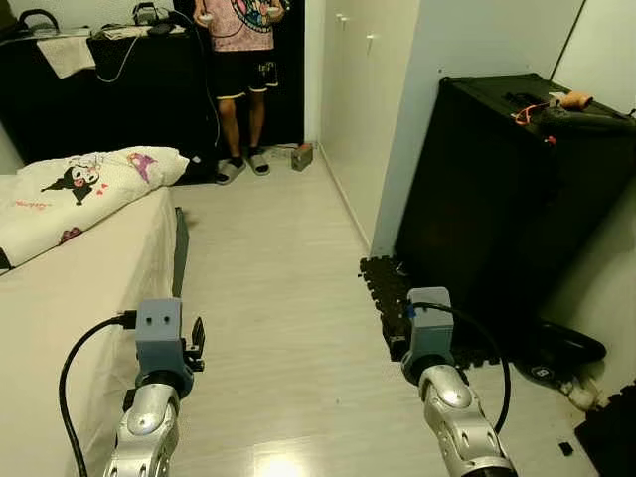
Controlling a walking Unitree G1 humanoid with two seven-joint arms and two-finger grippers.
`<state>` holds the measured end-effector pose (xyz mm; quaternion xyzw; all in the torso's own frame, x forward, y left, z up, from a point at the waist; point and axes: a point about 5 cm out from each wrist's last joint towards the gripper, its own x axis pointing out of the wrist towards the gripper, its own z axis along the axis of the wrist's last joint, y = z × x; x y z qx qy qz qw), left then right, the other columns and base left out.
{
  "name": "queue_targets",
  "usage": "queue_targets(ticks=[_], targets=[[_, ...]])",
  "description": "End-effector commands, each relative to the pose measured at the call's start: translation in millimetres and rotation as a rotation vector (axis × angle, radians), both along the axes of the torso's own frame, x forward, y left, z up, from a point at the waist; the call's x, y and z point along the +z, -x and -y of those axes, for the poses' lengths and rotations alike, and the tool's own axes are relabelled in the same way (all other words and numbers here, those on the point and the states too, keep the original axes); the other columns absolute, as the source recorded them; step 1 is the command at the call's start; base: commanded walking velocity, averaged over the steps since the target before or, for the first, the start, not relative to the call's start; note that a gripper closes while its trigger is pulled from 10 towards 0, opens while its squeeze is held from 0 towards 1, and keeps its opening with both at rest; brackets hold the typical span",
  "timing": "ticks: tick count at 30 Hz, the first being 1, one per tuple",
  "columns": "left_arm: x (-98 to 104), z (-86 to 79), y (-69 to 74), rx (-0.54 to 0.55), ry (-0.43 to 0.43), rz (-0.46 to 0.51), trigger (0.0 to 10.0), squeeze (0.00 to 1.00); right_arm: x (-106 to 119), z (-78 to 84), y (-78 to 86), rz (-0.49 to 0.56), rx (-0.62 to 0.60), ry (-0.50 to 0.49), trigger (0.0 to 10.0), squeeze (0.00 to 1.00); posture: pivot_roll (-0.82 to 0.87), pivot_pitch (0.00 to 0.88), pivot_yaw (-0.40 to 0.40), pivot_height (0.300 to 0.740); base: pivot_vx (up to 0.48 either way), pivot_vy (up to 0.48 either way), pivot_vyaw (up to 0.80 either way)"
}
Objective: Clean up the room
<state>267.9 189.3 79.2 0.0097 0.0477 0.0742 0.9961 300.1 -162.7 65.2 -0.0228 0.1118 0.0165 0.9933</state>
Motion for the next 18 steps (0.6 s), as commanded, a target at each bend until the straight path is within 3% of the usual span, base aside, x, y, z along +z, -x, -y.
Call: queue_targets(ticks=[1, 18], targets=[[2.0, -3.7, 0.9, 0.006, -0.004, 0.017, 10.0, 0.00, -5.7, -3.0, 2.7, -0.022, 0.002, -0.010, 10.0, 0.00, 0.02, 0.064, -0.008, 0.733, 0.000, 0.000, 0.00], [0.4, -9.0, 1.3, 0.050, 0.019, 0.003, 10.0, 0.00, -2.9, -6.0, -0.4, -0.015, 0.023, -0.007, 10.0, 0.00, 0.01, 0.063, -0.008, 0.733, 0.000, 0.000, 0.00]])
